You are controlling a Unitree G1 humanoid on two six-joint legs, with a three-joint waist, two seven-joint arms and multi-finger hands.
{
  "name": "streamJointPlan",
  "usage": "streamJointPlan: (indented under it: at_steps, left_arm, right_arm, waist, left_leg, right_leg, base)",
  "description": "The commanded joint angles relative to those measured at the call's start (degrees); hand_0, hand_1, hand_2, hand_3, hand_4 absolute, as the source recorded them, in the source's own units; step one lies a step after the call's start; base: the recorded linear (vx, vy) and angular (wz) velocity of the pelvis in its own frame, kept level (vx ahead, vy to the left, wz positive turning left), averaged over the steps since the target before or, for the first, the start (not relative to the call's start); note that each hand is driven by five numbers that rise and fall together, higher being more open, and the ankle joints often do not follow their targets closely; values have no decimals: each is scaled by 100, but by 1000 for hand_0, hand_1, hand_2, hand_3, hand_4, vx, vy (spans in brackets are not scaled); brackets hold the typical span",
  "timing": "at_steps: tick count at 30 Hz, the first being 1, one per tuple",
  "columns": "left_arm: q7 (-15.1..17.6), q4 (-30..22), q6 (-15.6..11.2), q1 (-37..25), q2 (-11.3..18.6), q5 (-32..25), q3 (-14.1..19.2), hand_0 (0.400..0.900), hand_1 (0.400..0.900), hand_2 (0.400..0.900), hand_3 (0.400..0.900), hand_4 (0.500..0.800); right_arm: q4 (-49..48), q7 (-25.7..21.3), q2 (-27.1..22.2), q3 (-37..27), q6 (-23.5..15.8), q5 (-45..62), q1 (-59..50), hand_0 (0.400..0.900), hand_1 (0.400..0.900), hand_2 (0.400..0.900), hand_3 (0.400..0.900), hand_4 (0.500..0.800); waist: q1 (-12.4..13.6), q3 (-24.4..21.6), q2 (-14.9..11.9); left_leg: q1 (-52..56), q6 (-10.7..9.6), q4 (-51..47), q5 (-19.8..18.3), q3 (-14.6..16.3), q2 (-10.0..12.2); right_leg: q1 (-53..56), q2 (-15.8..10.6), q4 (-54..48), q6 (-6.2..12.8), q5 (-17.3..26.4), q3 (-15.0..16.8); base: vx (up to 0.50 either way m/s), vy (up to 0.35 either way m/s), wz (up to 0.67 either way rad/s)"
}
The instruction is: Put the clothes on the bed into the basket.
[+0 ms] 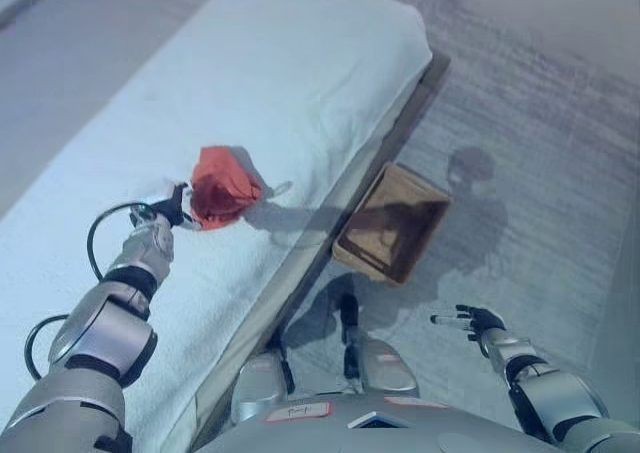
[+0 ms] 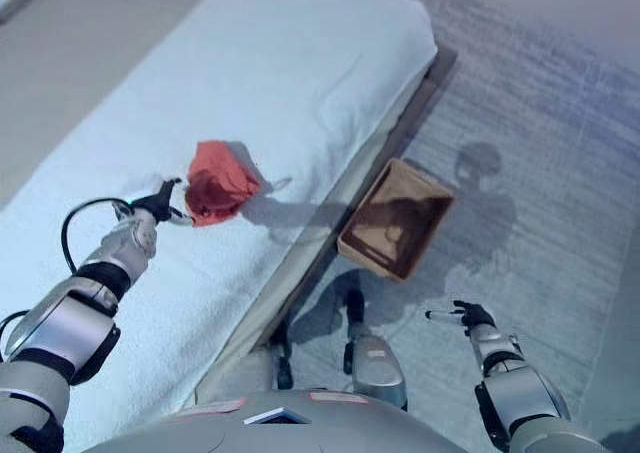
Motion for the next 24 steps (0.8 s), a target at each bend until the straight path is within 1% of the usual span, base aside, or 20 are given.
streamJointPlan:
  at_steps: [1, 2, 5, 7, 9, 12, 16, 17, 18, 19, 20, 23, 24]
  left_arm:
    - [379, 488, 31, -1471, 200, 220, -67, 900, 900, 900, 900, 800]
    - [372, 546, 32, -1573, 219, 246, -142, 900, 900, 900, 900, 800]
    - [347, 750, 27, -1784, 128, 264, -292, 900, 900, 900, 900, 800]
    - [357, 822, 23, -1826, 37, 188, -289, 900, 900, 900, 900, 800]
    - [338, 861, 32, -1843, 7, 217, -340, 900, 900, 900, 900, 800]
    - [261, 972, 31, -1927, -166, 252, -511, 900, 900, 900, 900, 800]
    - [99, 1119, 14, -1910, -384, 255, -625, 900, 900, 900, 900, 800]
    - [73, 1157, 10, -1902, -424, 226, -619, 649, 649, 649, 649, 649]
    - [69, 1165, 10, -1851, -464, 187, -563, 414, 414, 414, 414, 508]
    - [65, 1200, 11, -1752, -544, 138, -502, 400, 400, 400, 400, 500]
    - [66, 1200, 11, -1752, -544, 138, -502, 400, 400, 400, 400, 500]
    - [134, 1207, 43, -1679, -696, 29, -416, 400, 400, 400, 400, 500]
    - [134, 1207, 43, -1678, -695, 28, -416, 400, 400, 400, 400, 500]
  right_arm:
    - [377, -374, -426, -38, -40, 391, -285, 900, 900, 900, 900, 800]
    - [383, -391, -445, -78, -68, 442, -221, 900, 900, 900, 900, 800]
    - [339, -467, -370, -74, -120, 502, -129, 900, 900, 900, 900, 800]
    - [285, -517, -283, -50, -150, 532, -88, 900, 900, 900, 900, 800]
    - [246, -549, -266, -48, -166, 545, -79, 900, 900, 900, 900, 800]
    - [148, -654, -199, 65, -200, 585, -256, 900, 900, 900, 900, 800]
    - [76, -730, -187, 213, -196, 612, -646, 900, 900, 900, 900, 800]
    - [80, -742, -173, 250, -183, 603, -744, 900, 900, 900, 900, 800]
    - [89, -764, -148, 270, -186, 600, -835, 900, 900, 900, 900, 800]
    - [93, -785, -130, 302, -174, 598, -962, 900, 900, 900, 900, 800]
    - [94, -785, -130, 302, -174, 598, -963, 900, 900, 900, 900, 800]
    - [168, -851, -111, 360, -159, 584, -1176, 900, 900, 900, 900, 800]
    - [169, -851, -111, 360, -159, 584, -1176, 900, 900, 900, 900, 800]
  waist:
    - [-104, 272, 118]
    - [-134, 308, 88]
    - [-192, 421, 40]
    - [-235, 491, 43]
    - [-252, 514, 39]
    - [-277, 578, 52]
    - [-294, 588, 100]
    - [-296, 586, 110]
    - [-291, 570, 121]
    - [-288, 545, 122]
    - [-288, 543, 123]
    - [-261, 485, 116]
    - [-262, 484, 116]
  left_leg:
    - [-228, -12, -35, -36, -91, 15]
    - [-321, -20, -35, -15, -87, 33]
    - [-531, -40, -35, 42, -67, 69]
    - [-663, -50, -35, 72, -58, 75]
    - [-698, -53, -35, 78, -54, 80]
    - [-799, -67, -35, 80, -31, 81]
    - [-944, -77, -35, 87, -10, 81]
    - [-973, -79, -35, 88, 7, 80]
    - [-997, -84, -35, 85, 16, 83]
    - [-1029, -91, -35, 85, 25, 87]
    - [-1031, -91, -35, 85, 25, 87]
    - [-1052, -106, -35, 86, 24, 106]
    - [-1053, -106, -35, 86, 24, 106]
  right_leg:
    - [46, 71, -9, 388, -159, -216]
    - [-46, 77, -9, 395, -132, -195]
    - [-262, 66, -9, 408, -79, -184]
    - [-396, 53, -9, 413, -59, -170]
    - [-432, 53, -9, 406, -54, -165]
    - [-558, 58, -9, 402, -32, -149]
    - [-733, 63, -9, 403, 11, -113]
    - [-772, 68, -9, 403, 24, -99]
    - [-811, 71, -9, 404, 34, -89]
    - [-845, 84, -9, 397, 32, -80]
    - [-847, 84, -9, 397, 32, -81]
    - [-873, 105, -9, 385, 6, -62]
    - [-874, 105, -9, 385, 6, -62]
  base:
    - [10, 12, -14]
    - [15, 16, -14]
    - [19, 26, -12]
    - [21, 28, -6]
    - [17, 14, -5]
    - [12, 21, -9]
    - [9, 24, -9]
    - [17, 21, -8]
    - [29, 9, -9]
    - [26, 0, -6]
    - [26, -6, -6]
    - [5, -3, -1]
    - [0, 0, 0]
